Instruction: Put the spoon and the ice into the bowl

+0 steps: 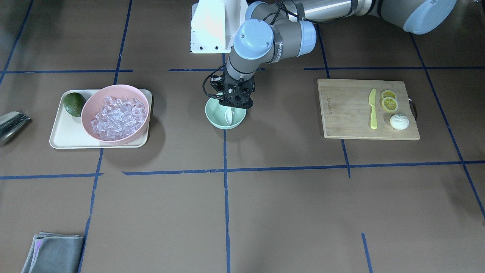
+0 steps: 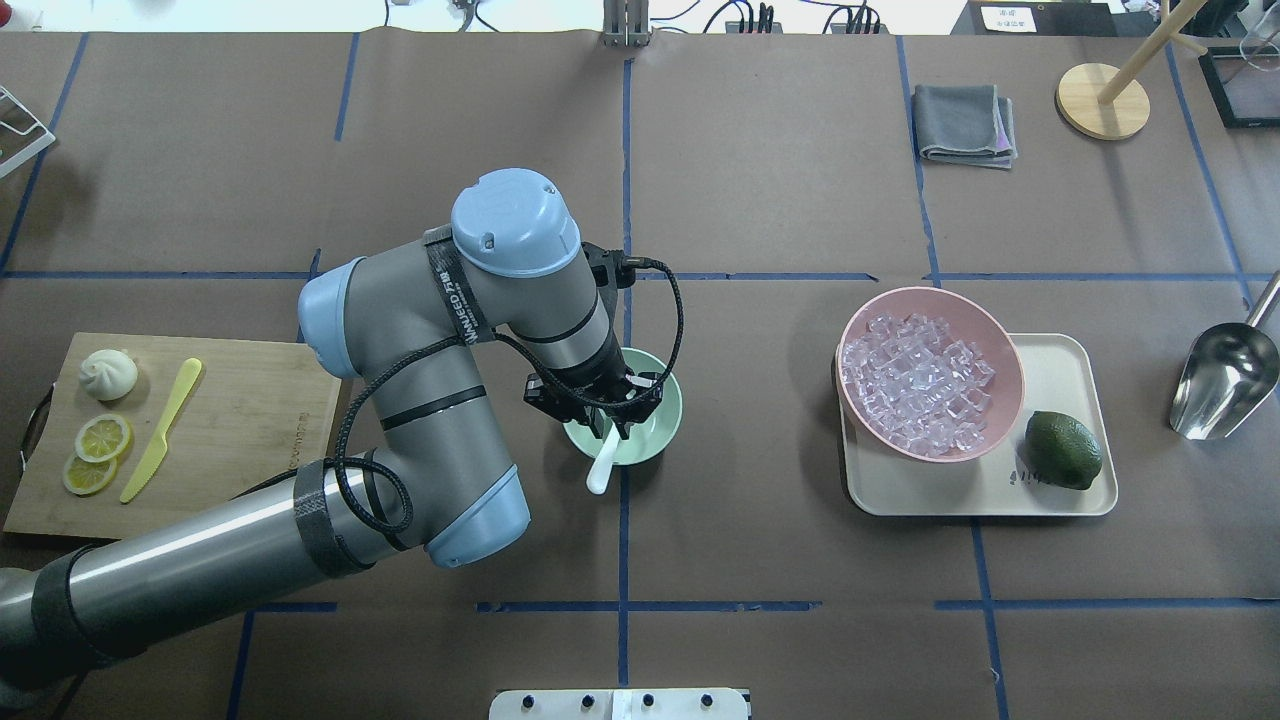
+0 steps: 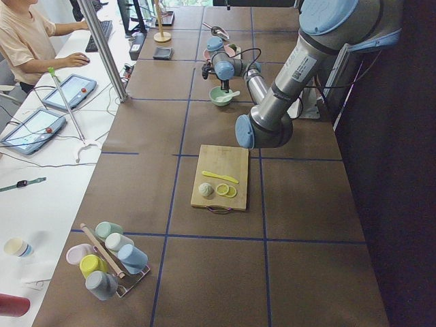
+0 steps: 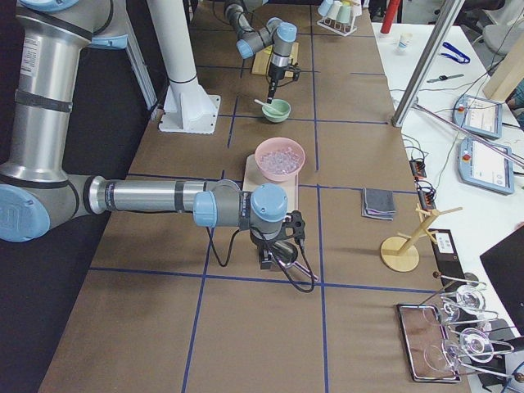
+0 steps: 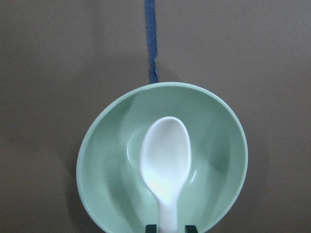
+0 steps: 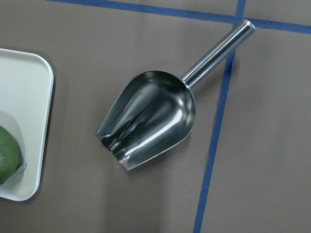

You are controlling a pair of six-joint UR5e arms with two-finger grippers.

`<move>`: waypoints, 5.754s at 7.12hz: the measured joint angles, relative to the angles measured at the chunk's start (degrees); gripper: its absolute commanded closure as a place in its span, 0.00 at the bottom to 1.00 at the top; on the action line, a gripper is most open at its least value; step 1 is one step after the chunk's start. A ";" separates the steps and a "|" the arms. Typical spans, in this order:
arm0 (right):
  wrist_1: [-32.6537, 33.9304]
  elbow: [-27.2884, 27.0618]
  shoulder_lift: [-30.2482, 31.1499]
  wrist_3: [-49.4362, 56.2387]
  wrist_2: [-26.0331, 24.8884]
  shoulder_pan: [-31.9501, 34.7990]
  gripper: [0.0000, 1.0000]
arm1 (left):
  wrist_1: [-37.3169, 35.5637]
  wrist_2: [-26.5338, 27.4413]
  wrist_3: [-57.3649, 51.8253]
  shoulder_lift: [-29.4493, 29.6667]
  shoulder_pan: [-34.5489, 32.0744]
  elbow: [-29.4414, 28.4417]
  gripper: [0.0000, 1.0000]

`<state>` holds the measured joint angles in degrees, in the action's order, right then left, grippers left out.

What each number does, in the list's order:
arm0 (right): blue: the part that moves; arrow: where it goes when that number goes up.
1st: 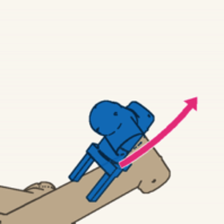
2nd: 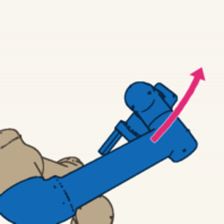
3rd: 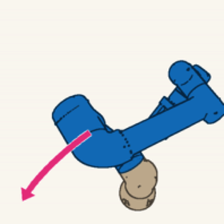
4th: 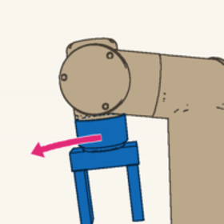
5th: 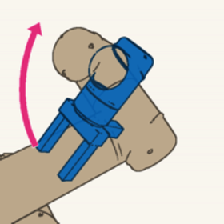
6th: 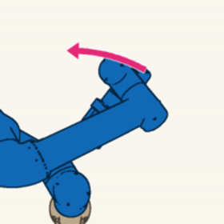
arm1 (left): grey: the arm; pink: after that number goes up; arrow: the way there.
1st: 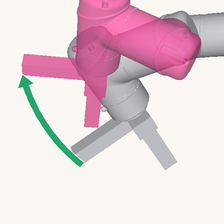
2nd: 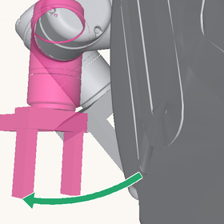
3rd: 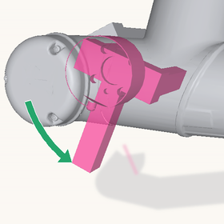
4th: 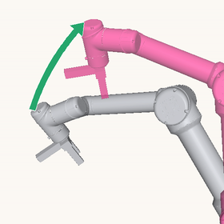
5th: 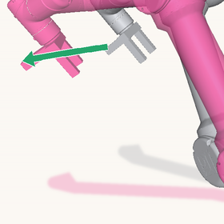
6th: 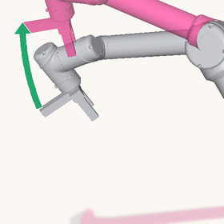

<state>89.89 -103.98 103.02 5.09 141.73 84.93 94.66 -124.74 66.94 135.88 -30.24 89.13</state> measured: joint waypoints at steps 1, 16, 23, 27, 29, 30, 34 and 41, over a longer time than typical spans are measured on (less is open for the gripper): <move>0.04 0.30 -0.27 -1.40 2.25 -0.21 0.00 | 0.10 0.02 0.27 -0.08 -0.04 0.28 0.13; -15.78 -5.58 -22.79 -77.52 -30.11 -44.80 0.21 | 0.53 0.09 -4.30 -24.04 -8.63 24.56 0.13; -15.71 -5.66 -22.49 -77.43 -29.45 -45.32 1.00 | 0.53 0.10 -4.36 -24.08 -8.69 24.77 0.13; -15.23 -8.20 -30.44 -84.32 -29.63 -47.79 1.00 | 0.22 -0.29 -4.25 -24.41 -10.53 26.97 0.12; -15.23 -2.88 -39.76 -92.24 -32.04 -51.68 1.00 | 0.22 -0.29 -4.19 -25.14 -10.91 27.27 0.10; -15.42 -0.26 -43.11 -94.48 -33.63 -53.27 0.99 | 0.25 -0.30 -4.12 -25.31 -10.86 27.23 0.10; -15.77 5.71 -49.17 -96.94 -38.42 -57.07 0.00 | 0.26 -0.32 -3.67 -25.40 -10.68 27.13 0.09; -15.26 -7.87 -31.98 -88.28 -24.97 -45.78 0.00 | 0.34 -0.47 -16.43 -36.43 -15.81 30.34 0.07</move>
<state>74.62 -111.86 71.04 -83.19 116.75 39.14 94.99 -125.21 50.51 99.45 -46.05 119.47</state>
